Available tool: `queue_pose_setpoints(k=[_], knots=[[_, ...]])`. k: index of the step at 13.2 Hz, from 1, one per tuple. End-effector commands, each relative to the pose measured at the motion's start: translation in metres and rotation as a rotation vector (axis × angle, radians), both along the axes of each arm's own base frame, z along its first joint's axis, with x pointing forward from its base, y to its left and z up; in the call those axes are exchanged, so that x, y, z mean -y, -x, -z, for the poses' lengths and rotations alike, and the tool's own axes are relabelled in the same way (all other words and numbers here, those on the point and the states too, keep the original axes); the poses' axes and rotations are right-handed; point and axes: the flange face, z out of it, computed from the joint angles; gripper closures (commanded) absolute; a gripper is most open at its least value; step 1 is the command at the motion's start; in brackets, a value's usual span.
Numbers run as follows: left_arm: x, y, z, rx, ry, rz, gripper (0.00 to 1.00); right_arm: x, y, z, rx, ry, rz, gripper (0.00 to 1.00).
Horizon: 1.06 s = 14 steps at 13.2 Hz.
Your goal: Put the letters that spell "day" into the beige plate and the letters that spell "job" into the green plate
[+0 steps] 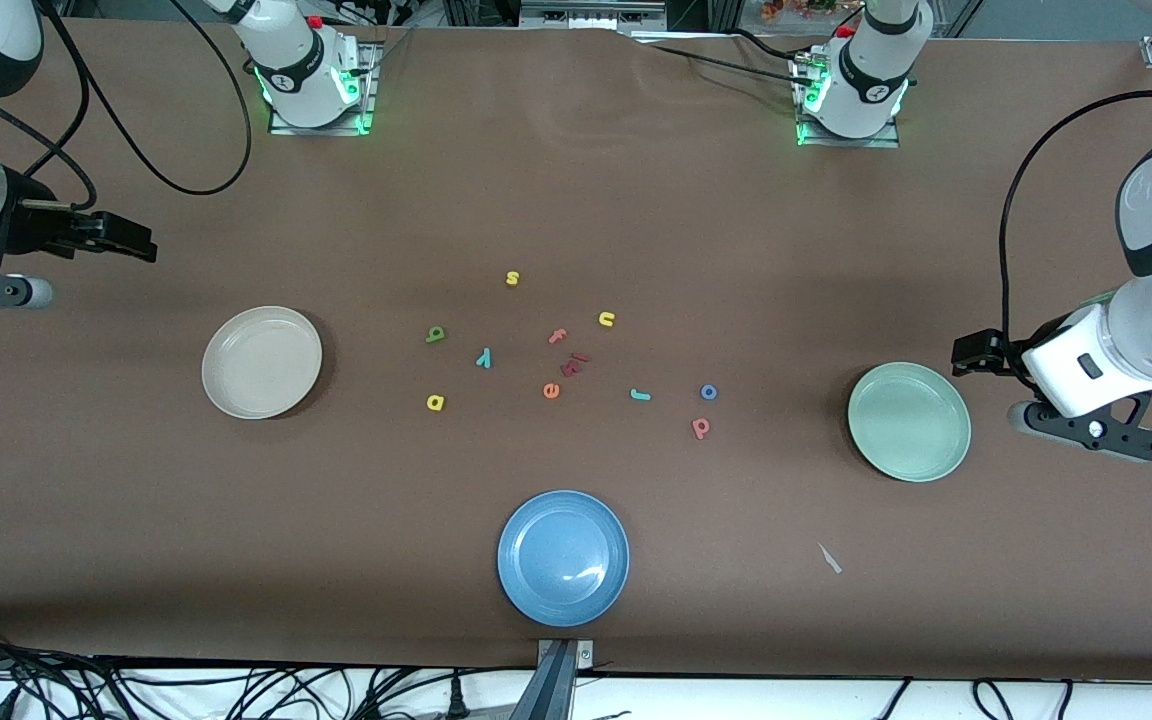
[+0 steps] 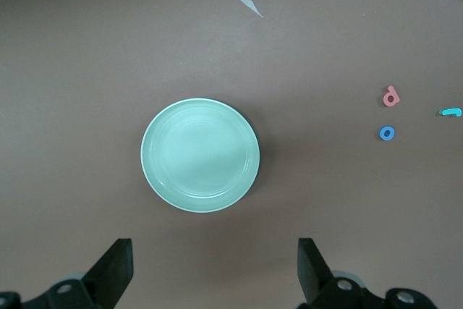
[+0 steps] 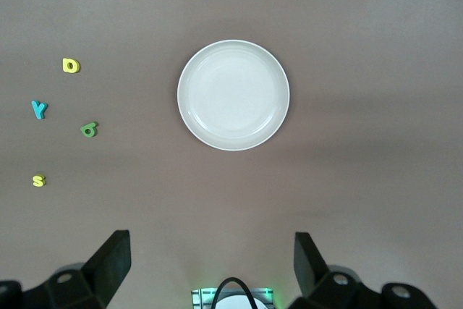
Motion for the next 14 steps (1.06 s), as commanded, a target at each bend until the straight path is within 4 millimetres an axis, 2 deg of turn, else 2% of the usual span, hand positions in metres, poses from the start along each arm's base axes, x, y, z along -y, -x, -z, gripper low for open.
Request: queue_pose_setpoints(k=[1,4,14], knots=[[0.0025,0.0008,-0.0037,0.008,0.028,-0.036,0.00,0.0016,-0.0017,-0.0052,0.005,-0.015,-0.012,0.00],[0.0116,0.0016,-0.0047,0.010,0.018,-0.063,0.00,0.0015,-0.0020,-0.0061,0.008,-0.016,-0.012,0.00],[0.0121,0.0013,-0.0020,0.005,0.022,-0.070,0.00,0.0016,-0.0022,-0.0062,0.009,-0.015,-0.014,0.00]])
